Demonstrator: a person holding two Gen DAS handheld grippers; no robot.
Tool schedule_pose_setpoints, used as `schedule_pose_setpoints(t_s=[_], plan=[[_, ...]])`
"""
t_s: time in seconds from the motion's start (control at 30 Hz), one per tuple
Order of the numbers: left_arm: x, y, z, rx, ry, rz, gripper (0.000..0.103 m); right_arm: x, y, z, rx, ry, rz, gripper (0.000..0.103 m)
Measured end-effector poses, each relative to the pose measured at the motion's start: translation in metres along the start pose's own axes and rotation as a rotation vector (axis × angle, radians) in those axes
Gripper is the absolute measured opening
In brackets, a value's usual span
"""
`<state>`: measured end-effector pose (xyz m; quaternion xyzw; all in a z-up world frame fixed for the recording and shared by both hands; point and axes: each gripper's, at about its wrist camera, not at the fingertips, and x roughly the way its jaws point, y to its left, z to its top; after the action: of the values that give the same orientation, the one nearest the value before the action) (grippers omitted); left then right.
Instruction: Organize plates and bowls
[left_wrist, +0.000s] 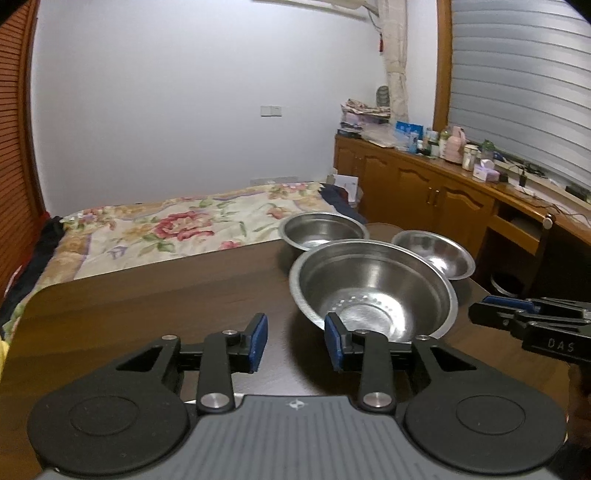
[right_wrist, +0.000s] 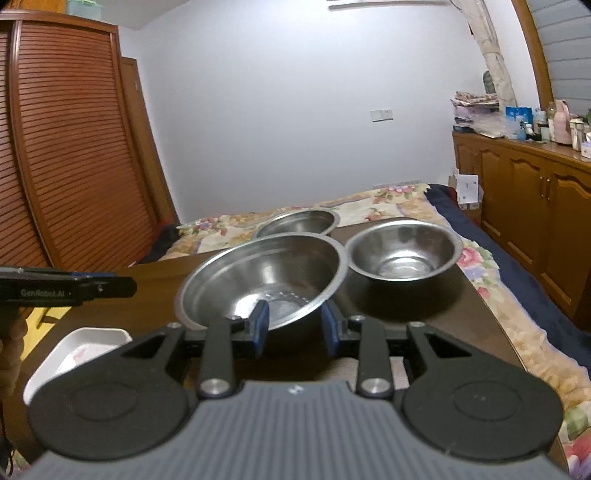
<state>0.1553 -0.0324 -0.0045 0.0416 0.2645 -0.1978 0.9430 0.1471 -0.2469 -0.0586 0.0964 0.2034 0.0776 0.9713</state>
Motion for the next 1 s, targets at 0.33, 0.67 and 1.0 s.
schedule_pose_setpoints(t_s=[0.33, 0.67, 1.0], plan=[[0.025, 0.0, 0.0, -0.024, 0.031, -0.008, 0.046, 0.012, -0.013, -0.001, 0.076, 0.023, -0.003, 0.042], [0.051, -0.008, 0.007, -0.011, 0.062, 0.0, 0.047, 0.025, -0.012, 0.011, 0.035, 0.043, 0.01, 0.042], [0.073, -0.012, 0.012, -0.026, 0.094, 0.011, 0.045, 0.043, -0.011, 0.018, 0.043, 0.079, 0.026, 0.043]])
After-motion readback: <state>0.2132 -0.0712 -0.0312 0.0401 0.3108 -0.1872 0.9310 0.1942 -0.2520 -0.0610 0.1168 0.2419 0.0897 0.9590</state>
